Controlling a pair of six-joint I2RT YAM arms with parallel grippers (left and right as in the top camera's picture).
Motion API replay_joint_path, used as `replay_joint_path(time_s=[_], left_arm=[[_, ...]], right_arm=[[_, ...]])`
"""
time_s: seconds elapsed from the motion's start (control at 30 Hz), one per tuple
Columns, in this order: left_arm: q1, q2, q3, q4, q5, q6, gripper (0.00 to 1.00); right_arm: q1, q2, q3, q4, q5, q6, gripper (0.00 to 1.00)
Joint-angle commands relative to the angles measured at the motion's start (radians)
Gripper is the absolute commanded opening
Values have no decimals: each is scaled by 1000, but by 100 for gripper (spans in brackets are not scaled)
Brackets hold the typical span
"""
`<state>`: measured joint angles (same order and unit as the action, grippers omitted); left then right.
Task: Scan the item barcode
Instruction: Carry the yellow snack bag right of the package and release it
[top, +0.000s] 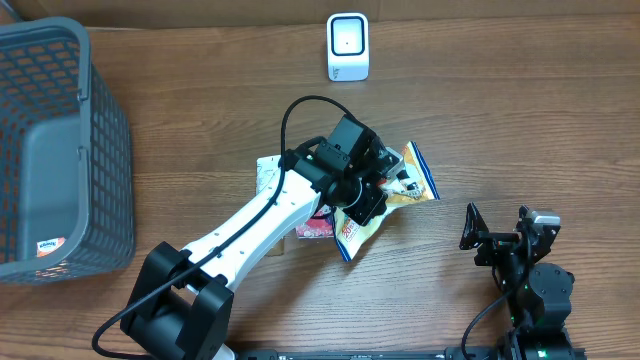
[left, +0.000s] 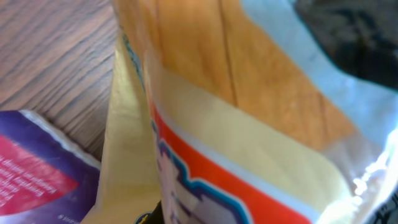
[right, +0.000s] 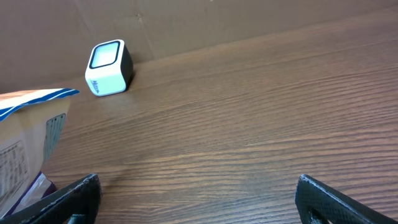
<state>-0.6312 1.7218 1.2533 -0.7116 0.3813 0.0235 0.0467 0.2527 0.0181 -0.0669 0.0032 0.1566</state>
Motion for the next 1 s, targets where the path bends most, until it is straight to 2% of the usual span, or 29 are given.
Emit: replay_joint_path(time_s=[0.0, 0.03, 0.07, 0.1, 0.13, 0.2, 0.27, 0.3, 0.33, 0.57, 0.73, 0.87, 0.97], left_arm=[[6, -9, 4, 11, -42, -50, 8], [6, -9, 4, 11, -42, -50, 12], [6, -9, 4, 11, -41, -50, 26], [6, -9, 5, 10, -41, -50, 33], [6, -10, 6, 10, -41, -50, 36], [6, -16, 9, 14, -42, -50, 54], [6, -29, 24, 15, -49, -50, 77], [6, -36, 34, 15, -48, -50, 96], [6, -46, 51, 12, -49, -50, 100], [76, -127, 286, -111, -69, -47, 100], [198, -179, 572, -353, -246, -58, 100], [393, -207, 833, -555, -428, -111, 100], [597, -212, 974, -633, -481, -183, 100]], right_arm=[[5, -1, -10, 10, -6, 3, 100], [5, -1, -10, 10, -6, 3, 100], [5, -1, -10, 9, -6, 3, 100], [5, -1, -10, 9, -6, 3, 100], [5, -1, -10, 9, -6, 3, 100], [5, -1, -10, 8, -6, 3, 100], [5, -1, -10, 8, -6, 3, 100], [5, -1, -10, 8, -6, 3, 100], [5, -1, -10, 8, -6, 3, 100], [5, -1, -10, 4, -6, 3, 100], [5, -1, -10, 4, -6, 3, 100], [5, -1, -10, 4, -6, 3, 100], [5, -1, -10, 4, -6, 3, 100]])
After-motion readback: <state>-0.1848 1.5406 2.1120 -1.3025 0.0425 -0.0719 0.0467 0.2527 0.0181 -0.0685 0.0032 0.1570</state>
